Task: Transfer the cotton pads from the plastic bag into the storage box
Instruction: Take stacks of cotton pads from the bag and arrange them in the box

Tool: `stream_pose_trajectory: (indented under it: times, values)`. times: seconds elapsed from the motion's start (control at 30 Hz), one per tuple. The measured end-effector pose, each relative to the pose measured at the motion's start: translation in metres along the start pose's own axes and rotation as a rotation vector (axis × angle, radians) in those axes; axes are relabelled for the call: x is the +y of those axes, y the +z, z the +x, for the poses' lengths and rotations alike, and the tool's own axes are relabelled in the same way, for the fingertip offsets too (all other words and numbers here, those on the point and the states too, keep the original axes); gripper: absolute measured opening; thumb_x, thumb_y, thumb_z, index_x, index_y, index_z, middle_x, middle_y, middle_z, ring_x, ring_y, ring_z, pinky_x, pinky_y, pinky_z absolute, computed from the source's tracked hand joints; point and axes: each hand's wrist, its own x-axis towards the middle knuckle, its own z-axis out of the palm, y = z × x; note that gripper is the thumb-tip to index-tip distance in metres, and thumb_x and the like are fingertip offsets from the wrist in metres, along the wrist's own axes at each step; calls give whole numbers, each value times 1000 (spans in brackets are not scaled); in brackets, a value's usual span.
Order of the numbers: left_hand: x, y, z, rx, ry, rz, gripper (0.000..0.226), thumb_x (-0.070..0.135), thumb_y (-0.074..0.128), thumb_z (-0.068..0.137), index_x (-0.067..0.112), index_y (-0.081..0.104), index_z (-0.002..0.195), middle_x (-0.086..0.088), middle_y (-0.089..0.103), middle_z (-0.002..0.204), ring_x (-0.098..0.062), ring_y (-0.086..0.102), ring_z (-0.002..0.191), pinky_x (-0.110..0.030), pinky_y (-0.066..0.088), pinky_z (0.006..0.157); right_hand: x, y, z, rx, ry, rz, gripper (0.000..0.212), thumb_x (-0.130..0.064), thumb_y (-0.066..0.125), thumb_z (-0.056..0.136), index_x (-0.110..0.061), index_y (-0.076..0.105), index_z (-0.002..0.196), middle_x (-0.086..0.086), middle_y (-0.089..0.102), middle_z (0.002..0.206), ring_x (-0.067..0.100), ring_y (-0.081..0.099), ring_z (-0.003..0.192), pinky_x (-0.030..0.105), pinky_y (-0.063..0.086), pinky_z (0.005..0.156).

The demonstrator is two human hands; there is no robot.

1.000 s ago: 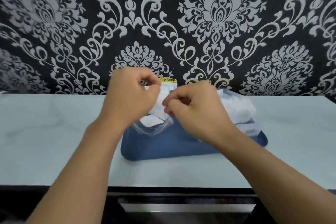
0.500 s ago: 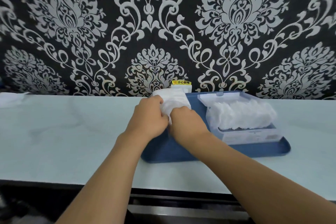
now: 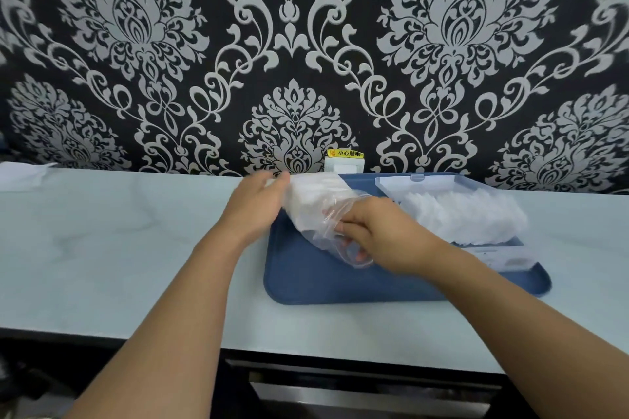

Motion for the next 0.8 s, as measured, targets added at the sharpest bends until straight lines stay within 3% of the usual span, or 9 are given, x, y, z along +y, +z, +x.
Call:
stream_pose_trajectory:
  times: [0.13,0.2,0.37,0.47,0.5,0.6,0.7,0.8]
  values:
    - [-17,14,13,-30,2,31,23,32,49,101,20,69,103,2,68,106,-21,60,103,-31,41,84,1,14,11,97,-15,110,22,-13,54,96,1,71,90,19,72,96,33,70,83,44,59,75]
    - [-19,14,13,13,25,61,22,30,49,101,20,69,100,2,69,101,-21,59,98,-31,40,80,4,22,18,130,-11,9,23,-18,53,93,-6,72,91,13,72,97,31,68,91,44,57,82]
    - [-21,17,15,20,70,80,20,31,51,100,21,69,100,4,70,97,-20,62,94,-30,43,78,4,23,21,257,-110,-195,14,-13,62,92,-8,74,88,9,71,84,26,64,80,31,47,70]
    - [-21,18,16,40,87,84,23,32,51,100,20,70,103,4,70,98,-21,62,96,-30,43,79,11,25,27,272,-86,-214,14,-17,64,88,-14,76,93,4,73,87,24,66,82,36,54,75]
    - [-20,18,15,44,94,99,27,34,49,101,19,71,107,3,71,102,-21,62,99,-30,43,81,11,26,28,267,-57,-202,16,-18,64,86,-19,76,96,2,73,86,23,66,80,36,55,75]
    - [-19,17,15,58,136,143,35,36,46,103,14,72,114,-2,71,112,-22,61,106,-31,43,88,7,21,26,236,-50,-193,50,-17,66,80,-35,66,127,3,74,92,22,67,83,35,56,76]
    - [-20,17,17,48,155,137,29,32,52,102,14,74,107,-1,73,105,-21,63,101,-30,44,84,5,17,25,190,-31,-314,49,-24,66,82,-30,63,131,3,74,92,26,66,91,36,54,79]
    - [-19,19,18,30,156,122,24,30,58,99,14,75,95,1,72,95,-20,63,94,-27,42,78,2,16,24,219,4,-347,51,-27,69,82,-39,57,130,-8,65,86,20,62,86,32,52,75]
